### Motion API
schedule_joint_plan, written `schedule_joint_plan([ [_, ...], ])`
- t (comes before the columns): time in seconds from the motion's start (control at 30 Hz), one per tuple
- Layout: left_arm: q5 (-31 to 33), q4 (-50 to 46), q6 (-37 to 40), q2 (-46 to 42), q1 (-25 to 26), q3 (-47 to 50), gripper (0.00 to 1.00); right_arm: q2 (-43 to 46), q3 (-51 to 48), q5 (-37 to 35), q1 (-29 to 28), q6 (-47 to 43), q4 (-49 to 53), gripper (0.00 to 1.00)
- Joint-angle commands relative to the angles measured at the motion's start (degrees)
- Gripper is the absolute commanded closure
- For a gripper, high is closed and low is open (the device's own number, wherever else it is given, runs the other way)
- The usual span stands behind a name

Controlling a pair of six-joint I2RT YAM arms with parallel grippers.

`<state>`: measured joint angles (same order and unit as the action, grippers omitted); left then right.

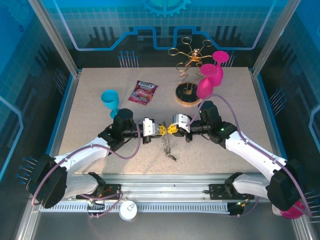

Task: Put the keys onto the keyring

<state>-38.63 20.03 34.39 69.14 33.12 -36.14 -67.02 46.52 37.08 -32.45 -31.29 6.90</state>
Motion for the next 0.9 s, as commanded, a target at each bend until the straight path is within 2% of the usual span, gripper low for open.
schedule_joint_plan([
  [0.0,-0.2,1.5,-0.7,-0.4,0.9,-1.9,0.9,0.5,3.0,0.5,-0.8,-4.0,4.1,1.0],
  [0.1,4.3,-1.3,-0.3,-0.7,0.9,-3.2,0.78,-0.5,7.2,-4.9,-2.9,-9.3,12.9,1.0],
  [0.2,6.6,-5.1,1.4,-0.7,1.0,-4.7,0.78,-2.4,10.9,-9.2,-4.9,-12.5,19.6,1.0],
  [0.27,6.9,-7.5,2.4,-0.5,1.1,-5.6,0.83,-3.8,13.2,-11.7,-6.3,-13.9,22.6,1.0],
  [0.33,6.9,-10.2,3.8,-0.1,1.5,-6.6,0.99,-5.4,15.6,-12.3,-7.5,-14.5,24.5,1.0],
  [0.53,7.6,-9.9,4.4,-0.4,1.8,-6.4,1.0,-4.7,13.3,-12.2,-7.5,-11.0,19.0,0.99],
  [0.6,7.6,-7.4,3.9,-1.1,1.7,-4.8,1.0,-2.4,9.3,-15.3,-6.6,-9.3,14.1,0.68],
  [0.63,7.0,-6.3,3.6,-1.4,1.7,-4.1,1.0,-1.2,6.8,-17.2,-6.5,-9.1,11.6,0.57],
  [0.7,5.8,-4.9,3.2,-1.6,1.7,-3.3,1.0,0.6,3.3,-18.6,-6.3,-9.1,8.5,0.51],
  [0.87,4.4,-3.1,2.8,-1.6,1.6,-2.5,1.0,1.9,0.3,-19.9,-6.5,-9.1,6.6,0.51],
])
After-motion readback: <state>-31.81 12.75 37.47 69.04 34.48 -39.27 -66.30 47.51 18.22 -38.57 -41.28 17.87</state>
